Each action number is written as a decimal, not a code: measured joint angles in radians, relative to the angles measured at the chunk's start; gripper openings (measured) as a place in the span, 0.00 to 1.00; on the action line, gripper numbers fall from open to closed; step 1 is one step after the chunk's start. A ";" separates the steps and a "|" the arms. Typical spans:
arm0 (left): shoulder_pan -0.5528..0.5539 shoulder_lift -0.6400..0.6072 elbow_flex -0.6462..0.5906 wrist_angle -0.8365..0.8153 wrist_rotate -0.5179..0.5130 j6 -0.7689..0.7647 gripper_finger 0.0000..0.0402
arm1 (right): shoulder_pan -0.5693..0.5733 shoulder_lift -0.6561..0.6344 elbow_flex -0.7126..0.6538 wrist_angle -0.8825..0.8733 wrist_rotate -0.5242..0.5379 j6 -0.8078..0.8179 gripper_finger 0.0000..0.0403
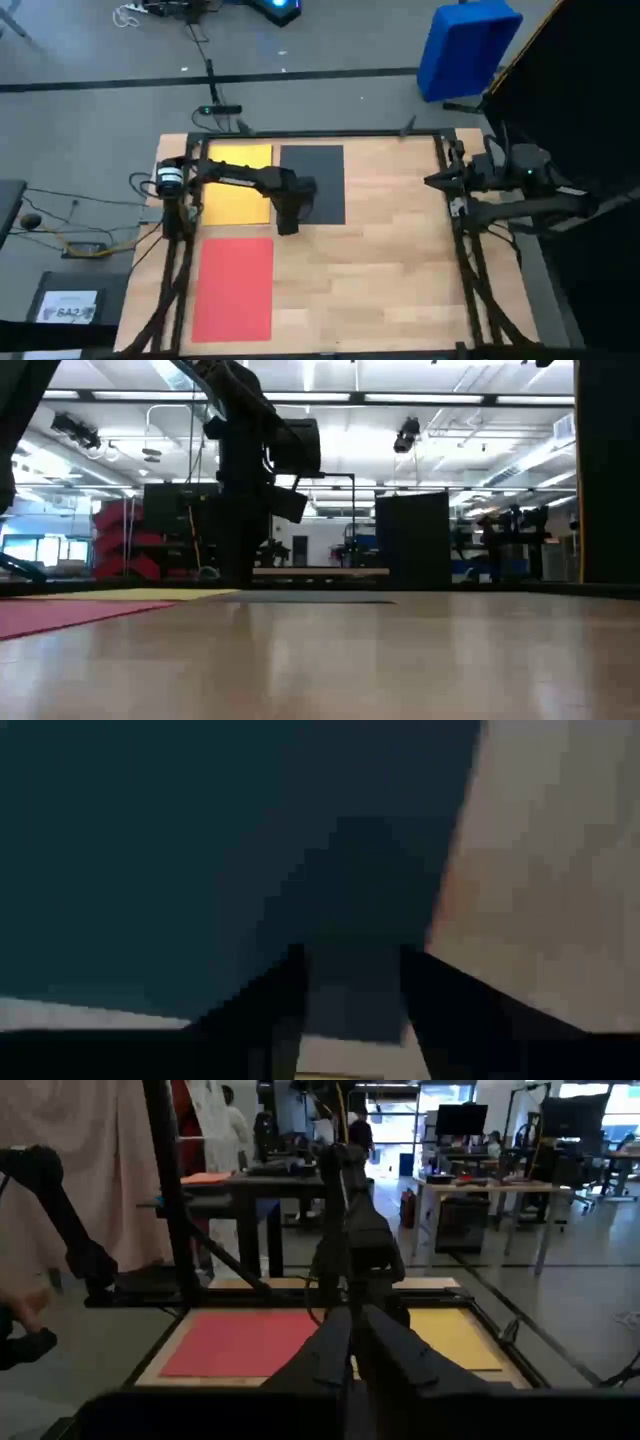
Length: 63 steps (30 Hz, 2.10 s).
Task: Organize paper
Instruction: Put the black paper to the top right of the table
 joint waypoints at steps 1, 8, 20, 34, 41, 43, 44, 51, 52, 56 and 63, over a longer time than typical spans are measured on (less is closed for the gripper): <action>-0.007 0.000 -0.005 0.000 0.001 0.005 0.38 | 0.000 0.000 0.000 0.000 0.000 0.000 0.00; -0.033 0.000 -0.031 -0.007 -0.047 0.013 0.44 | 0.000 0.000 0.000 0.000 0.000 0.000 0.00; -0.050 -0.003 -0.074 0.028 -0.093 -0.008 0.54 | 0.000 0.000 0.000 0.000 0.000 0.000 0.00; -0.060 -0.003 -0.076 0.042 -0.108 -0.063 0.46 | 0.000 0.000 0.000 0.000 0.000 0.000 0.00; -0.071 -0.002 -0.076 0.045 -0.108 -0.085 0.34 | 0.000 0.000 0.000 0.000 0.000 0.000 0.00; -0.072 -0.002 -0.076 0.046 -0.105 -0.086 0.32 | 0.000 0.000 0.000 0.000 0.000 0.000 0.00; -0.072 -0.002 -0.076 0.046 -0.104 -0.087 0.31 | 0.000 0.000 0.000 0.000 0.000 0.000 0.00; -0.072 -0.002 -0.076 0.045 -0.094 -0.092 0.26 | 0.000 0.000 0.000 0.000 0.000 0.000 0.00; -0.072 -0.002 -0.076 0.043 -0.093 -0.093 0.26 | 0.000 0.000 0.000 0.000 0.000 0.000 0.00; -0.072 -0.002 -0.075 0.036 -0.087 -0.096 0.25 | 0.000 0.000 0.000 0.000 0.000 0.000 0.00; -0.072 -0.001 -0.075 0.032 -0.066 -0.110 0.25 | 0.000 0.000 0.000 0.045 0.000 0.000 0.00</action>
